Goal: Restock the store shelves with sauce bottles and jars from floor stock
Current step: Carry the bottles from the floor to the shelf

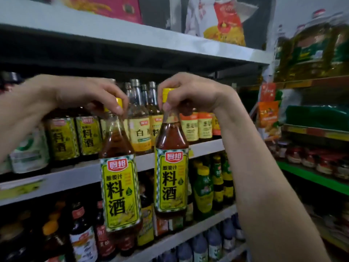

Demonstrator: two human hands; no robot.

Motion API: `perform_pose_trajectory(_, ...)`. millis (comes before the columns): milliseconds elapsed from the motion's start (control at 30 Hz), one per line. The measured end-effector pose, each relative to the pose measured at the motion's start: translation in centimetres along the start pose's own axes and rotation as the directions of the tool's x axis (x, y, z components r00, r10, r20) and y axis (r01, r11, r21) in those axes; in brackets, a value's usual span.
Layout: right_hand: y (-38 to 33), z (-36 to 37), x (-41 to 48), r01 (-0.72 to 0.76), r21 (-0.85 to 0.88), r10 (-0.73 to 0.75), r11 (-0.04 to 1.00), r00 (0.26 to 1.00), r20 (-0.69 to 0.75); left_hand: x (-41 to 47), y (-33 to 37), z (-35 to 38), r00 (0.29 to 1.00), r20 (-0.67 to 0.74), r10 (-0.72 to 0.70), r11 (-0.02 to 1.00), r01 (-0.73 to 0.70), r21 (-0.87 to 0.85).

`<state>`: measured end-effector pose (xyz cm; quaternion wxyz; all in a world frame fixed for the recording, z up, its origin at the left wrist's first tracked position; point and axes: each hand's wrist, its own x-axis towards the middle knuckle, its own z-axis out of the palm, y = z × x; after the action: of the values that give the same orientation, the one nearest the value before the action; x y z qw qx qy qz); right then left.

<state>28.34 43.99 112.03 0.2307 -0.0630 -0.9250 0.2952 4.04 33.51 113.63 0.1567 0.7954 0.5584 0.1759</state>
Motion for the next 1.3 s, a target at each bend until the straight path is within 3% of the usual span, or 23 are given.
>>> perform_pose_trajectory(167,-0.8,0.0,5.9,0.111,0.023,-0.113,0.994,0.987,0.116,-4.0,-0.2,-4.2,0.974,-0.136,-0.179,0.983,0.184,0.024)
perform_pose_trajectory(467,-3.3,1.1,15.9,0.163,-0.046,-0.156,0.986,0.979,0.133,-6.7,-0.9,-10.9,0.883,-0.259,-0.393,0.9,0.427,0.09)
perform_pose_trajectory(1000,-4.0,3.4,25.7,-0.013,-0.297,0.026,0.955,0.999,0.038,-4.4,-9.0,-15.8,0.863,-0.265,-0.429,0.851,0.485,0.203)
perform_pose_trajectory(1300,-2.2,4.7,27.7,-0.116,-0.315,0.145,0.942,0.987,0.071,-2.9,-11.4,-15.8,0.846,-0.259,-0.466,0.826,0.521,0.215)
